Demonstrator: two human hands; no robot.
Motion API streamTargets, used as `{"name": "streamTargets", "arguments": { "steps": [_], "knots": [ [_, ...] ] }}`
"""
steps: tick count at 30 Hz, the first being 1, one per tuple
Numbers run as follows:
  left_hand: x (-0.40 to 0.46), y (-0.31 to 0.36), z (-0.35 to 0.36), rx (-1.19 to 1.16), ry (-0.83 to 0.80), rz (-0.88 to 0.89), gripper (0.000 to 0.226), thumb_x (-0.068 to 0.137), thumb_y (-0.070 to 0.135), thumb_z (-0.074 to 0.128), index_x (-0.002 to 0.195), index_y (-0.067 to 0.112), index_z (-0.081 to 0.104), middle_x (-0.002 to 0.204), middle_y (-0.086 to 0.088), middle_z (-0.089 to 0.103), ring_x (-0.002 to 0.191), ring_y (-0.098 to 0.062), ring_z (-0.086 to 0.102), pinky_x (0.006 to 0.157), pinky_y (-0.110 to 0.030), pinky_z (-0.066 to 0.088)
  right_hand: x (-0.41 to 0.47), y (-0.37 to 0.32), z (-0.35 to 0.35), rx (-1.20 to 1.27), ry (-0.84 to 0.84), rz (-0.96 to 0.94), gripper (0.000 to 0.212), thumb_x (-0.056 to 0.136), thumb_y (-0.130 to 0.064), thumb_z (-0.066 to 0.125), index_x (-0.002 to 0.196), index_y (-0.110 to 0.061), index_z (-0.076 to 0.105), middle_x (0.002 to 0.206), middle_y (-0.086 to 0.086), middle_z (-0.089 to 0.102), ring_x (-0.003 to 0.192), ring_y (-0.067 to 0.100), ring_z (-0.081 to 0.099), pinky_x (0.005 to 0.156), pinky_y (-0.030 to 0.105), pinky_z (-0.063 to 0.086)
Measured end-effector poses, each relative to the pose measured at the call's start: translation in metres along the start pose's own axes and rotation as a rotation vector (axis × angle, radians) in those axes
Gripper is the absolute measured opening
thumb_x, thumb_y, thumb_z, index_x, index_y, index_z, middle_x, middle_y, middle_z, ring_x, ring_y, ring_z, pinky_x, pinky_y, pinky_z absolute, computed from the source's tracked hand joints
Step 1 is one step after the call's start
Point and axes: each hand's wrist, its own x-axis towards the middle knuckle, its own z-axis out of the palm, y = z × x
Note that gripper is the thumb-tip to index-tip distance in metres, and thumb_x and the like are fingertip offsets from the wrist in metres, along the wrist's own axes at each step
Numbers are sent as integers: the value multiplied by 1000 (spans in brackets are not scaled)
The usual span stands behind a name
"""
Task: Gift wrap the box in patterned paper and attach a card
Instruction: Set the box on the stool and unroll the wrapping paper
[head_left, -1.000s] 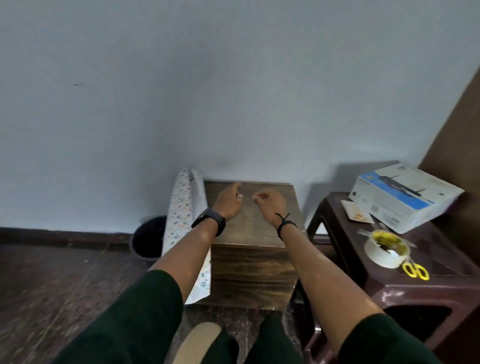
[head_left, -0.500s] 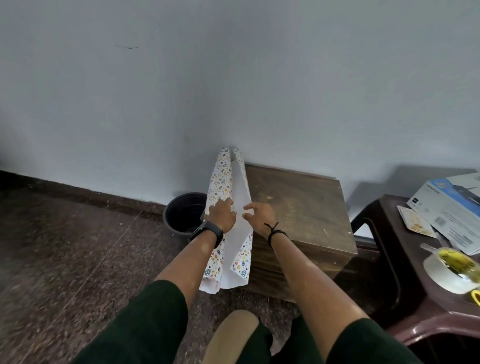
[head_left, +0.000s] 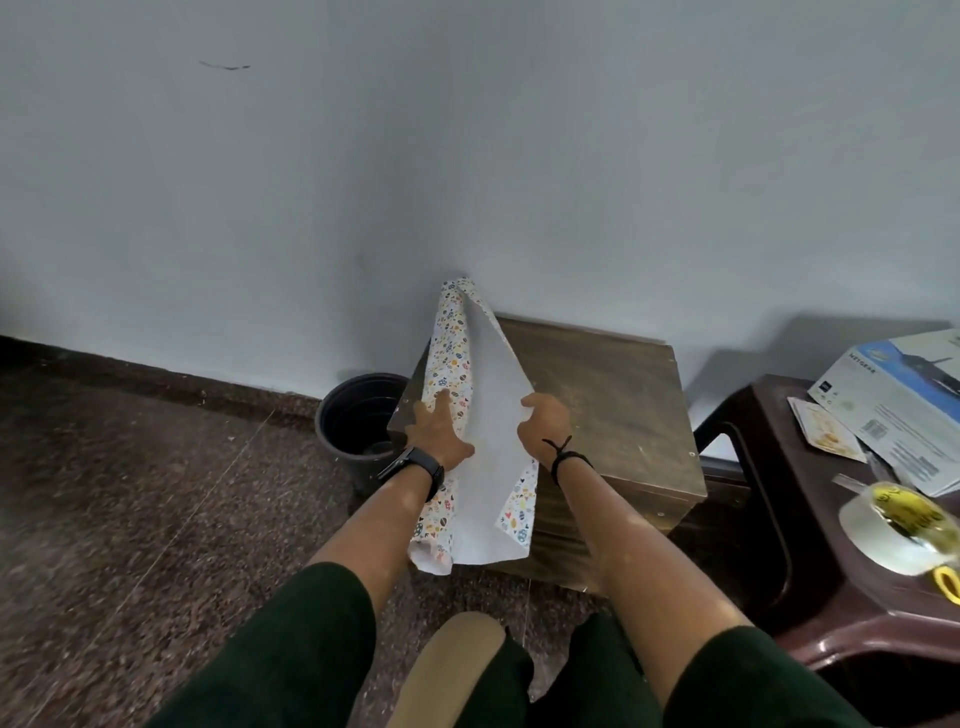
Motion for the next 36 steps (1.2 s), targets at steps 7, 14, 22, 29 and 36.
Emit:
{"name": "streamTargets", "arguments": {
  "steps": [7,14,22,29,36],
  "knots": [
    [-16,53,24,-327,-32,179,81,83,24,68,148,19,19,140,-11,26,130,-26,34,106,-32,31,-2,52,-68,19,158,72,41,84,7,47,124,3,56,136,17,49,127,29,44,107,32,35],
    [-24,93,60,-421,-186,204,75,87,29,64,147,21,19,149,-7,33,133,-26,37,108,-37,33,-9,112,-114,-11,251,184,39,84,8,45,120,3,58,130,20,53,120,32,49,103,38,40],
    [-15,90,65,-575,-233,146,74,87,25,65,145,25,19,144,-5,40,122,-26,49,98,-35,40,-9,143,-109,-257,183,246,35,88,2,46,122,1,53,131,20,43,120,35,45,103,40,40],
    [-13,75,59,-709,-217,25,66,93,27,56,146,20,19,138,-11,44,102,-20,49,86,-33,39,-8,110,-73,-891,21,-1,35,91,-8,42,123,-4,56,138,14,34,125,34,36,109,41,28],
    [-11,60,46,-809,-169,-17,58,94,18,51,145,19,22,138,-10,40,107,-22,48,88,-35,42,1,70,-24,-483,-82,-53,46,92,0,35,138,2,30,141,21,27,120,36,41,95,41,40]
  ]
}}
